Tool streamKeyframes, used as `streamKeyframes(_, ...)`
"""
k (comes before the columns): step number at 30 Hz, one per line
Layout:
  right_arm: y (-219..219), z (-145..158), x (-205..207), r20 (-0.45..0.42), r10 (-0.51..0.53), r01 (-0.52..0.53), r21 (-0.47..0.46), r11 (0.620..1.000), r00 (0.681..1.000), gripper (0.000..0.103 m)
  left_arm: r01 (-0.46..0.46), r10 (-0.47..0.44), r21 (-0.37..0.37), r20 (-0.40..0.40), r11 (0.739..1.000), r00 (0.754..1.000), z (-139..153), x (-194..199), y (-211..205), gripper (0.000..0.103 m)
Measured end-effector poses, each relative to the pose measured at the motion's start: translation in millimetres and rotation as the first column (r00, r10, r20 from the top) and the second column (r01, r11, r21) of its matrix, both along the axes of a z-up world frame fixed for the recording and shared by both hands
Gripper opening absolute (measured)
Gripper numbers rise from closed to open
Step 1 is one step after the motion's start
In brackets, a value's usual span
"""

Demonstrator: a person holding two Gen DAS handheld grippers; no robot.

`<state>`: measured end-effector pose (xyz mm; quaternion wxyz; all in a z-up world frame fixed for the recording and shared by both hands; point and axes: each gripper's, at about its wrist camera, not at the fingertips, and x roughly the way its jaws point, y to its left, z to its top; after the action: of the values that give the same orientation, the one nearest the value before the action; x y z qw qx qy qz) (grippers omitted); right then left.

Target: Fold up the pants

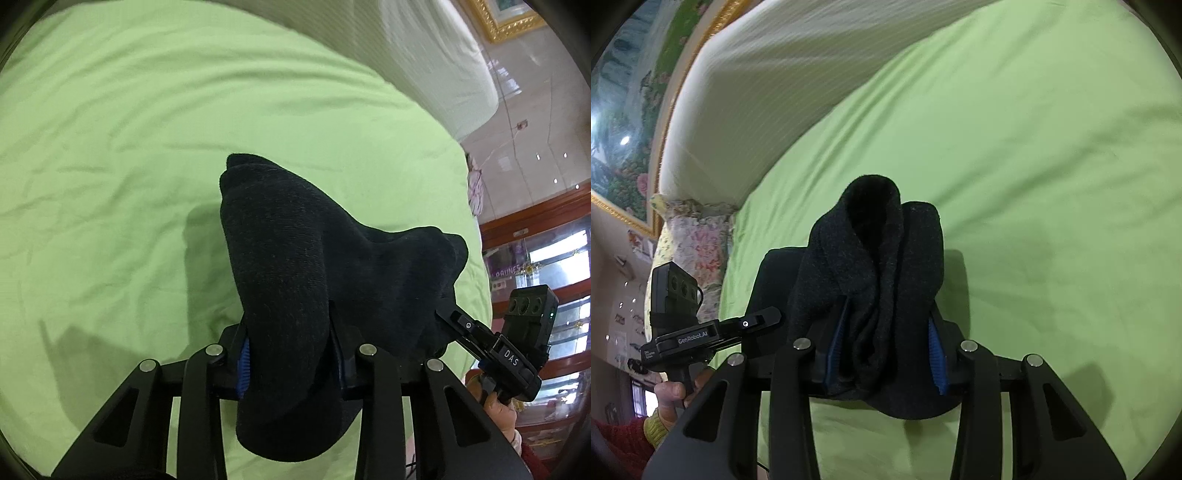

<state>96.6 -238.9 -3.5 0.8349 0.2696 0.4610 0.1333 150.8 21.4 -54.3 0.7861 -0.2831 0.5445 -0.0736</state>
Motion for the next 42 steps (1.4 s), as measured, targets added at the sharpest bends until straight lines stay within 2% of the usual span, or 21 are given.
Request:
streamKeyframes(6, 18.8, 15.0, 28.8, 0.047, 0.051, -0.052, 0.001, 0.999, 0.998, 0.040, -0.059, 0.059, 0.002, 0.052, 0.998, 0.997, 27.0, 7.0, 25.7, 0.034)
streamKeyframes(13, 47.1, 24.7, 70.0, 0.074, 0.121, -0.120, -0.020, 0.993, 0.990, 0.040, -0.128, 0.126, 0.022, 0.077, 0.992, 0.989, 37.2, 18.1, 57.1, 0.034)
streamKeyframes(24, 77.9, 16.6, 120.6, 0.076, 0.181, -0.177, -0.052, 0.983, 0.981, 0.040, -0.192, 0.187, 0.064, 0.083, 0.979, 0.979, 23.2, 34.1, 102.3, 0.034)
streamKeyframes(29, 85.0, 4.5, 134.4, 0.054, 0.187, -0.184, -0.060, 0.981, 0.981, 0.041, -0.198, 0.193, 0.083, 0.069, 0.977, 0.979, 10.9, 48.5, 106.7, 0.034)
streamKeyframes(34, 85.1, -9.5, 140.8, 0.017, 0.178, -0.177, -0.066, 0.982, 0.984, 0.043, -0.197, 0.194, 0.079, 0.047, 0.977, 0.980, -3.5, 45.9, 111.6, 0.034)
streamKeyframes(42, 74.9, -19.0, 144.2, -0.020, 0.163, -0.164, -0.126, 0.978, 0.986, 0.052, -0.204, 0.201, 0.108, 0.031, 0.973, 0.979, -13.4, 42.7, 111.4, 0.050)
